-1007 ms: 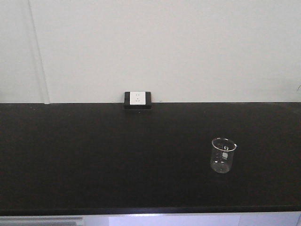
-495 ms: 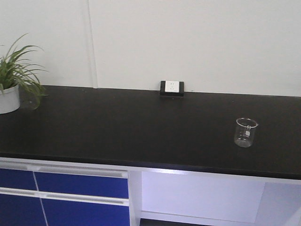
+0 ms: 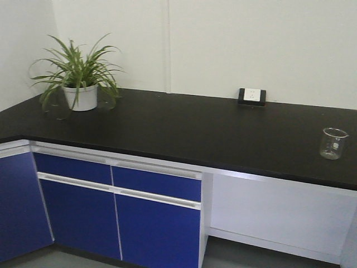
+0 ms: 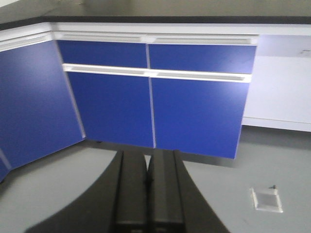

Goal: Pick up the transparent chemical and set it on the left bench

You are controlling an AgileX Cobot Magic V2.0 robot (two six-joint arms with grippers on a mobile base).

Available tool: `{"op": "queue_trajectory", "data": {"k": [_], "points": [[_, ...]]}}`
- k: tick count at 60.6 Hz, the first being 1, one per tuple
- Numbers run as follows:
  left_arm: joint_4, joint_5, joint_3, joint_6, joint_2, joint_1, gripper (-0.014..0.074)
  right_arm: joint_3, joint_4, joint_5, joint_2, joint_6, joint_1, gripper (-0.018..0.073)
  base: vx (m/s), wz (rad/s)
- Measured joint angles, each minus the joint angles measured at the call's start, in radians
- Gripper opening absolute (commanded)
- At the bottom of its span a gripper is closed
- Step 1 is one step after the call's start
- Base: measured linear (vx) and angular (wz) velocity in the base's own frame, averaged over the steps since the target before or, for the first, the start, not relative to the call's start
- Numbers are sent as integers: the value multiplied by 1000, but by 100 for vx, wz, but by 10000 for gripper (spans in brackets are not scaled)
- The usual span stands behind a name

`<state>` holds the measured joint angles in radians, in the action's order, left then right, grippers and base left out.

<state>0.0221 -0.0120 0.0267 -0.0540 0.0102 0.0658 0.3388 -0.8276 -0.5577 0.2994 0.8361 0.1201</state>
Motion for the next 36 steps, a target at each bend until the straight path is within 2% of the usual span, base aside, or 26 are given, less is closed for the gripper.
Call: {"op": "queue_trajectory", "data": {"k": [17, 36], "points": [[0, 0, 0, 0, 0, 0, -3, 0, 0, 0, 0, 0, 0, -1, -27, 53], [0, 0, 0, 0, 0, 0, -3, 0, 0, 0, 0, 0, 0, -1, -20, 77]]}}
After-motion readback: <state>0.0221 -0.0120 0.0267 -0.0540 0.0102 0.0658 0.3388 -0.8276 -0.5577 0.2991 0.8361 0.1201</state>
